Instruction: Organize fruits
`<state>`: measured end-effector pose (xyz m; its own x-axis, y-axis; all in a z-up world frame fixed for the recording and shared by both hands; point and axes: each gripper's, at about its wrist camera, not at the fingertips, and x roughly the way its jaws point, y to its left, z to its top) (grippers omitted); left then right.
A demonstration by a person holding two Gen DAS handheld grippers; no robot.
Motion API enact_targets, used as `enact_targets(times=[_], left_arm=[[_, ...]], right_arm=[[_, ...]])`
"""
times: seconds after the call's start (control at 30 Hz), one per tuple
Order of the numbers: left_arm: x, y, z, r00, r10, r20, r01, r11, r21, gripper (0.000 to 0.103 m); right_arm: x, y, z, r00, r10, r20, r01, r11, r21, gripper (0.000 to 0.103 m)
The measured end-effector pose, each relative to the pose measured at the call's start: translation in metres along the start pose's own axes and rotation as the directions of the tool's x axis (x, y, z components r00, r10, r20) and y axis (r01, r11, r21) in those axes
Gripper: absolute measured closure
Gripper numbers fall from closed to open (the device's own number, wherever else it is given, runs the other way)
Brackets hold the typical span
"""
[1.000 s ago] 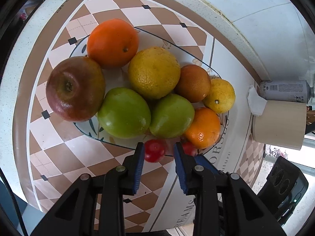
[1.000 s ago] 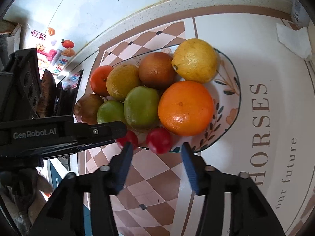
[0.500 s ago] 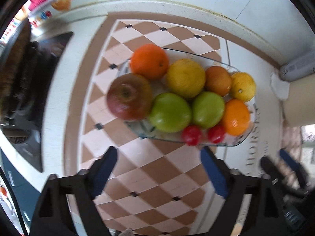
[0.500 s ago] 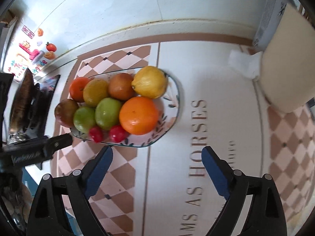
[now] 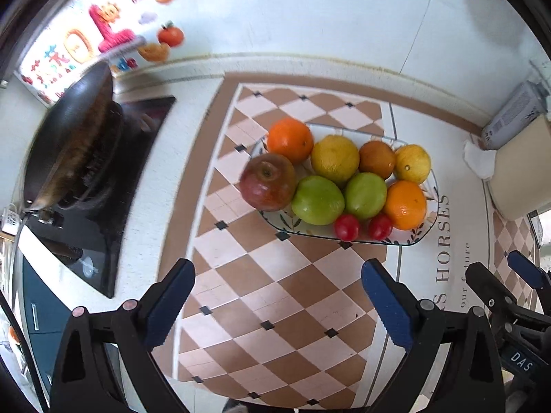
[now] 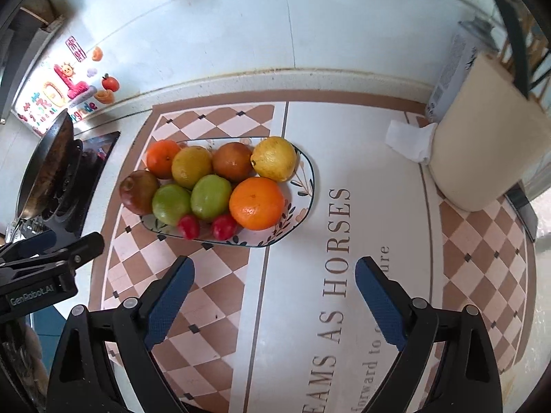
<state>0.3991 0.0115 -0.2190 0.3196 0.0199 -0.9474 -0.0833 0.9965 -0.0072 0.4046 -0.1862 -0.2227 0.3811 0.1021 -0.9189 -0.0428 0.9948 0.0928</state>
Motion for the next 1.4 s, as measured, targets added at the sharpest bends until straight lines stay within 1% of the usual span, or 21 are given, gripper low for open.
enact_targets(times=[0.13, 0.3, 0.5, 0.67, 0.87, 1.07, 1.17, 1.4], left_arm=[[-0.026, 0.008, -0.015, 0.998, 0.000, 0.066, -0.001, 1.000, 0.014, 0.004], [-0.057, 0.021, -0.041, 0.992, -0.026, 0.126, 0.022, 0.999, 0.033, 0.004], [-0.104, 0.037, -0.078, 0.977, -0.060, 0.205, 0.046, 0.996, 0.072, 0.004], [-0.149, 0.053, -0.111, 0.957, -0.082, 0.278, 0.053, 0.992, 0.110, 0.004], [-0.193, 0.069, -0.148, 0.936, -0.120, 0.331, 0.082, 0.989, 0.126, 0.004], [-0.227, 0.078, -0.180, 0.918, -0.130, 0.374, 0.090, 0.988, 0.125, 0.004], [-0.237, 0.081, -0.193, 0.916, -0.138, 0.377, 0.101, 0.988, 0.116, 0.004], [-0.258, 0.084, -0.216, 0.908, -0.130, 0.398, 0.098, 0.990, 0.099, 0.004]], right_arm=[[-0.032, 0.008, -0.017, 0.999, -0.022, 0.048, 0.022, 1.000, 0.011, 0.006], [-0.078, 0.024, -0.048, 0.993, -0.032, 0.109, 0.029, 0.999, 0.028, 0.006], [-0.139, 0.045, -0.087, 0.979, -0.045, 0.196, 0.035, 0.998, 0.056, 0.006], [-0.196, 0.064, -0.126, 0.960, -0.067, 0.271, 0.049, 0.996, 0.073, 0.006], [-0.246, 0.078, -0.170, 0.945, -0.078, 0.318, 0.057, 0.996, 0.074, 0.004], [-0.291, 0.086, -0.207, 0.930, -0.071, 0.360, 0.052, 0.997, 0.062, 0.003], [-0.308, 0.087, -0.218, 0.921, -0.071, 0.382, 0.057, 0.997, 0.049, 0.003], [-0.332, 0.086, -0.230, 0.917, -0.043, 0.397, 0.036, 0.999, 0.025, 0.003]])
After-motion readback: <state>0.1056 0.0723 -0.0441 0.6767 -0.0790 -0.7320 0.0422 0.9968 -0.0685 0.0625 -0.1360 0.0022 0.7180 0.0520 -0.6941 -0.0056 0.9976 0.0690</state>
